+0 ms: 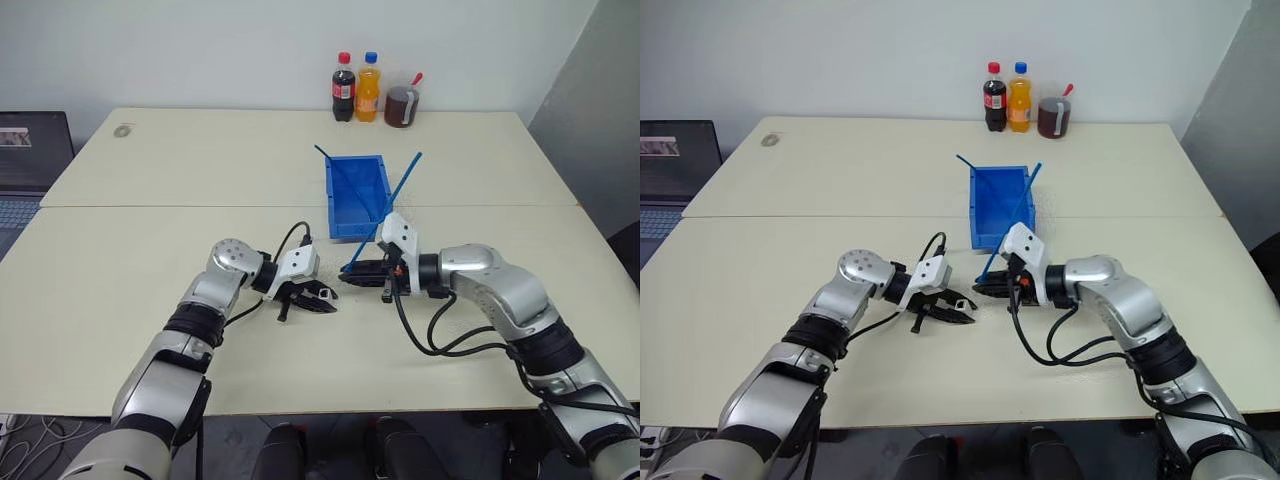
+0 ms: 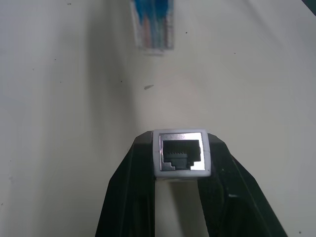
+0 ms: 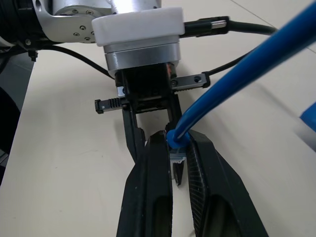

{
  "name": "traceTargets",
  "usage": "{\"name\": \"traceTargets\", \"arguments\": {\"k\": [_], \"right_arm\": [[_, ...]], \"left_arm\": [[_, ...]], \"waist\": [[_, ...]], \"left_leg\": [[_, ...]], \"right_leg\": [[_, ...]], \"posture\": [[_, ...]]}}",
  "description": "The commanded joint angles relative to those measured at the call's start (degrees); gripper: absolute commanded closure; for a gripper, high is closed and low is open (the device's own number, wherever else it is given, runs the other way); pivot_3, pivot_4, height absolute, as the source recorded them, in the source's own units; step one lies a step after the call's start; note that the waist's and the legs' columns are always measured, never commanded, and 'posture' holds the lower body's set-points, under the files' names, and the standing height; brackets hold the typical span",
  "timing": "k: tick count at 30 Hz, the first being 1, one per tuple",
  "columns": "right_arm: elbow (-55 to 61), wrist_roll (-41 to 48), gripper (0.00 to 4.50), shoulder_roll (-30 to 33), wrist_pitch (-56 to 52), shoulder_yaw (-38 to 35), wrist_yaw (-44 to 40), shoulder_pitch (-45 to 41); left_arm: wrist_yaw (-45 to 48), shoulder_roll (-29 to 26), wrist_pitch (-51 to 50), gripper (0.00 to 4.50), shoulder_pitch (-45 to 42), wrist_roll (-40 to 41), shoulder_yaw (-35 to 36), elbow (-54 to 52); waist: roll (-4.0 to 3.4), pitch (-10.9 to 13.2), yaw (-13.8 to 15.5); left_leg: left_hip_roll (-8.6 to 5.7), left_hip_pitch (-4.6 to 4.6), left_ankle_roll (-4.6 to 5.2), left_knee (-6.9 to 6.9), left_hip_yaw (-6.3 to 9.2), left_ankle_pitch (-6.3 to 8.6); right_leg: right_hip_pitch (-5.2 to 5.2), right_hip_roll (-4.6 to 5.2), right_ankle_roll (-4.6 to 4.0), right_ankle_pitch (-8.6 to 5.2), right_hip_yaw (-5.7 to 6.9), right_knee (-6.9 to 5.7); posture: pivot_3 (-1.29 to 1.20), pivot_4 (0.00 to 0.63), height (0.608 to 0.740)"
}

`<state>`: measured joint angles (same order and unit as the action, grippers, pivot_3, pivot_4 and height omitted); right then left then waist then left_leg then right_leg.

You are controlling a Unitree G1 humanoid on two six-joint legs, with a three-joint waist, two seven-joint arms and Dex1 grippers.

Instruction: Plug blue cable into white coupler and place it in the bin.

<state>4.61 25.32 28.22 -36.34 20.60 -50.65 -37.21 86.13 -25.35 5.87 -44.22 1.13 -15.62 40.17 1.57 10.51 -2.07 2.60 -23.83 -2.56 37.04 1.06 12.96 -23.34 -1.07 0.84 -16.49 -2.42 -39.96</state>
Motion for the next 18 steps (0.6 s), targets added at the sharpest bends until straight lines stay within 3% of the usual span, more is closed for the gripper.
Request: {"name": "traceTargets", "arguments": {"k": [1, 18], "right_arm": [[1.78, -0.46, 4.35, -3.32, 0.17, -0.22, 0.26, -0.51], [-5.83, -10.71, 4.35, -5.36, 5.75, 3.38, -3.47, -2.05]], "left_arm": [[-0.29, 0.61, 0.55, 3.70, -0.40, -2.23, -2.19, 2.42], [-0.53, 0.14, 0.21, 3.70, 0.08, -1.40, -2.24, 1.11]], "waist": [[-0.01, -0.01, 0.12], [-0.02, -0.02, 0.27]], "left_leg": [[0.00, 0.02, 0.00, 0.00, 0.01, 0.00], [-0.04, 0.02, 0.00, 0.01, 0.05, 0.00]], "right_leg": [[0.01, 0.00, 0.00, 0.00, 0.00, -0.01], [0.04, 0.06, -0.01, 0.00, 0.06, -0.01]], "posture": [[0.00, 0.150, 0.740], [0.00, 0.150, 0.740]]}}
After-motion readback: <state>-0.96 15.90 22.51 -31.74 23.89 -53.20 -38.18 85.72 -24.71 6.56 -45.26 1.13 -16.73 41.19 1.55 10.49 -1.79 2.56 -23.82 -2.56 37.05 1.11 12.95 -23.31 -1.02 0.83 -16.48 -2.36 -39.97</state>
